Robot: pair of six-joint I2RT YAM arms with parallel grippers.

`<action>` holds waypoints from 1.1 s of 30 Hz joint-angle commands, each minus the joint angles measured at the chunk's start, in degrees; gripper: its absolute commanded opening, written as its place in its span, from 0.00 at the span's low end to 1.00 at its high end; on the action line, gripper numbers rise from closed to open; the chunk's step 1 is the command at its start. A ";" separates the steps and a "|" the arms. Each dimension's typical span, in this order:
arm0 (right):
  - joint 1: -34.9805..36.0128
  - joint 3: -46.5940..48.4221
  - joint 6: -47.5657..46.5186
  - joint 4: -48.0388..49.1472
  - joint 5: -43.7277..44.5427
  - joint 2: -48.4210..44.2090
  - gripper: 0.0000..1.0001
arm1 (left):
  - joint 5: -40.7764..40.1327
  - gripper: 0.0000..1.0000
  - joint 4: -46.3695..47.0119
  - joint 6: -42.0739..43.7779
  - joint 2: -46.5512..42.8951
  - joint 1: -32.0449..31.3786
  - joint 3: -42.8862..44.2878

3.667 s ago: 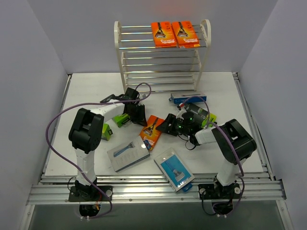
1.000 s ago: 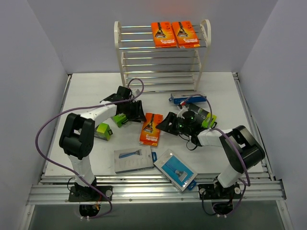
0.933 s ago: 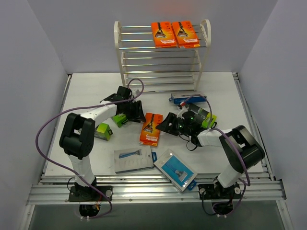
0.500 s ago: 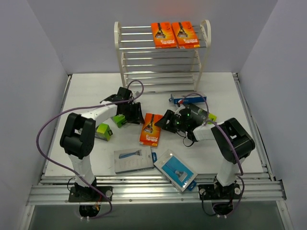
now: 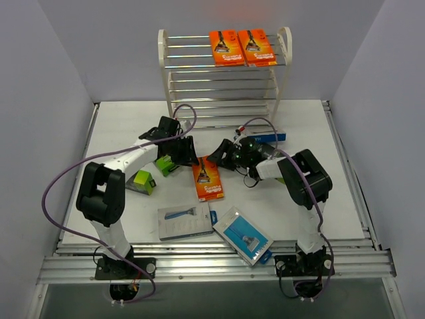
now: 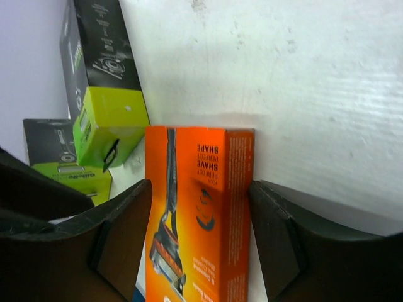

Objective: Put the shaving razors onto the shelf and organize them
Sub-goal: Grab a shaving razor with the right arm

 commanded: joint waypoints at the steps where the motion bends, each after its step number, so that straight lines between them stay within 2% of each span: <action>1: 0.54 4.73 -0.38 0.80 -2.29 2.33 0.58 | 0.12 0.46 0.29 0.65 -2.73 0.59 0.92; 8: 1.78 8.78 -0.64 0.98 -4.05 4.27 0.58 | 1.61 0.46 0.90 0.30 -2.56 1.12 1.00; 14: 1.51 7.46 -1.07 0.02 -2.47 0.41 0.58 | 1.17 0.46 1.43 1.09 -2.38 1.21 1.01; 25: 0.19 -2.28 -3.01 -10.53 7.20 -17.25 0.62 | 1.61 0.46 3.72 2.58 -1.33 1.21 0.83; 33: 5.90 -9.14 0.75 -20.72 16.59 -30.51 0.60 | 0.91 0.47 2.58 3.02 -1.24 1.12 1.71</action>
